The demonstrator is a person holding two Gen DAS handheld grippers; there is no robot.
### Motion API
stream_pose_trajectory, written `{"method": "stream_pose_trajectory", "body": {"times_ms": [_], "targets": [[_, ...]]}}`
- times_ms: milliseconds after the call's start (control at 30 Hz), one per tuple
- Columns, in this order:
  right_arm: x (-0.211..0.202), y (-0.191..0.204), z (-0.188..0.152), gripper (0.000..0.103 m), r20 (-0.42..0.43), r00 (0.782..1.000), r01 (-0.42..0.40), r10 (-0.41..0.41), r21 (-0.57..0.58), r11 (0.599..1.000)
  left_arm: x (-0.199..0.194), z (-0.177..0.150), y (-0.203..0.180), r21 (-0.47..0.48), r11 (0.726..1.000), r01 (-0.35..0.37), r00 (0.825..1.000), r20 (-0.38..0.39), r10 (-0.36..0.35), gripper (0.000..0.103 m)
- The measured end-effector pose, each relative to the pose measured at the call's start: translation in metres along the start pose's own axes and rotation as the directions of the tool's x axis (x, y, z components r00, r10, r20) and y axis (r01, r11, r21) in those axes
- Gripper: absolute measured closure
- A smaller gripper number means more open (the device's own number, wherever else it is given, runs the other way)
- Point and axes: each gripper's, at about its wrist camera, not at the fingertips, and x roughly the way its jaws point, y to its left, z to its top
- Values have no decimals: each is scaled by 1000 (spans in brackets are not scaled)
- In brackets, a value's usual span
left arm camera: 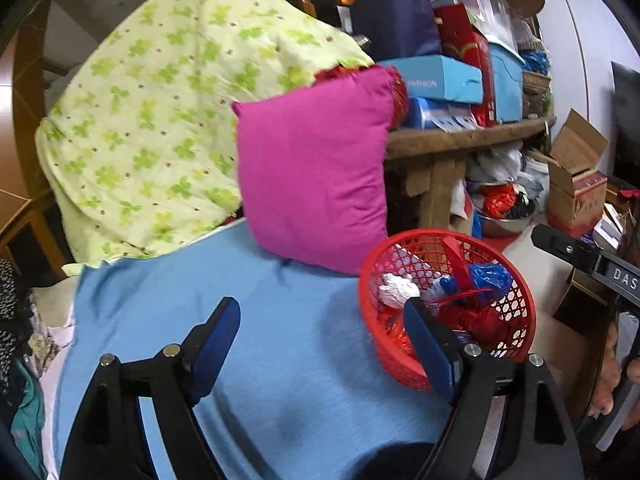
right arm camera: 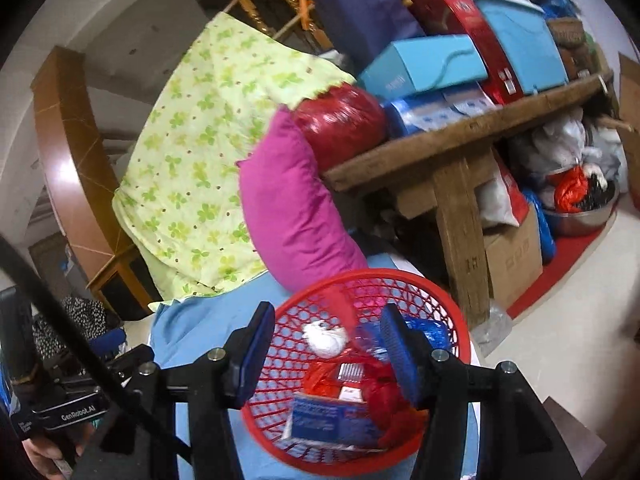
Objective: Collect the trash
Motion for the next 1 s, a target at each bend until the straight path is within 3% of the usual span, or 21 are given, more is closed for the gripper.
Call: {"method": "stream_pose_trajectory", "body": {"times_ms": [133,567,767,1000], "targets": [[-18,28,-3,43,6,1000,12,-11,-59,998,-21,-1,15,-23,999,-36,999,23,36,10],[-57,115,-15,37,7,1000,-27,29,-195,980,-74,-13,54,-87,984,-157,985,56,162,9],[-76,148,-21,32,27,999,38,-32,-273,961,-98,-20,72,-130,974,-188,979,60,197,9],[-96,161,-27,32,-9,997,69,-74,-253,965,-122,-25,77,-137,971,-198,976,67,208,9]]}}
